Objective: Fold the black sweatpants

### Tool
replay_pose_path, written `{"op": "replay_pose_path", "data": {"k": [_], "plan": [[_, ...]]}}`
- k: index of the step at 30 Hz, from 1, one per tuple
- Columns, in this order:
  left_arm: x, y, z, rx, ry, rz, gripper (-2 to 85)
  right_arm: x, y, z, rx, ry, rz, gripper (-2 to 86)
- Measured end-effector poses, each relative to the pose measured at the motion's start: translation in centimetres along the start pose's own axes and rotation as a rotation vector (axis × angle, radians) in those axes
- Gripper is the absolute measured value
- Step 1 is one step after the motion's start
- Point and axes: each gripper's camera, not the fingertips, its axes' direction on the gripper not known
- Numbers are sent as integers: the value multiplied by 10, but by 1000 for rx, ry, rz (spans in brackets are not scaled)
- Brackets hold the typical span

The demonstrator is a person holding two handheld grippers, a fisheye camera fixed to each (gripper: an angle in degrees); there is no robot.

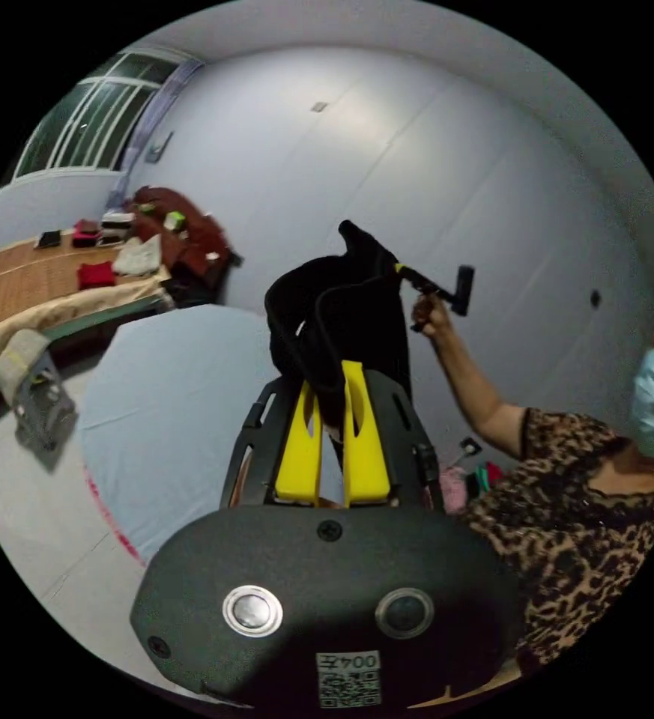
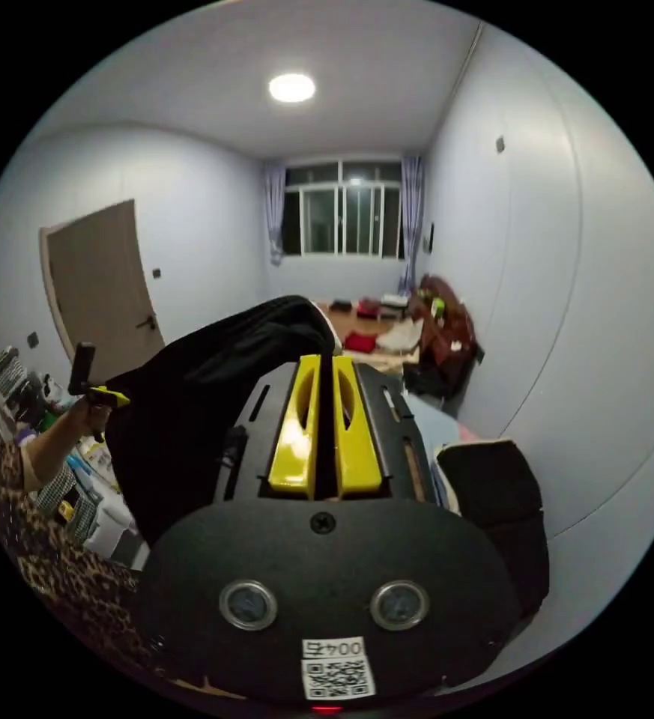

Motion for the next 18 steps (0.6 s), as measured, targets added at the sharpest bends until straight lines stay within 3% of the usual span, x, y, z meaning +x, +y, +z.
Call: {"op": "replay_pose_path", "data": {"k": [2,4,7,12,18], "plan": [[-89,4,29,-54,-121,-208,51,22,-21,95,-169,24,133,79],[-135,24,36,-63,-224,-326,40,27,-18,121,-160,95,178,100],[-164,74,35,1,-298,-373,29,24,15,126,-116,48,170,113],[-163,172,66,-35,-238,-393,24,21,133,113,-218,-59,129,96],[-109,287,159,-191,-139,-415,22,19,340,52,-385,-93,352,83]]}}
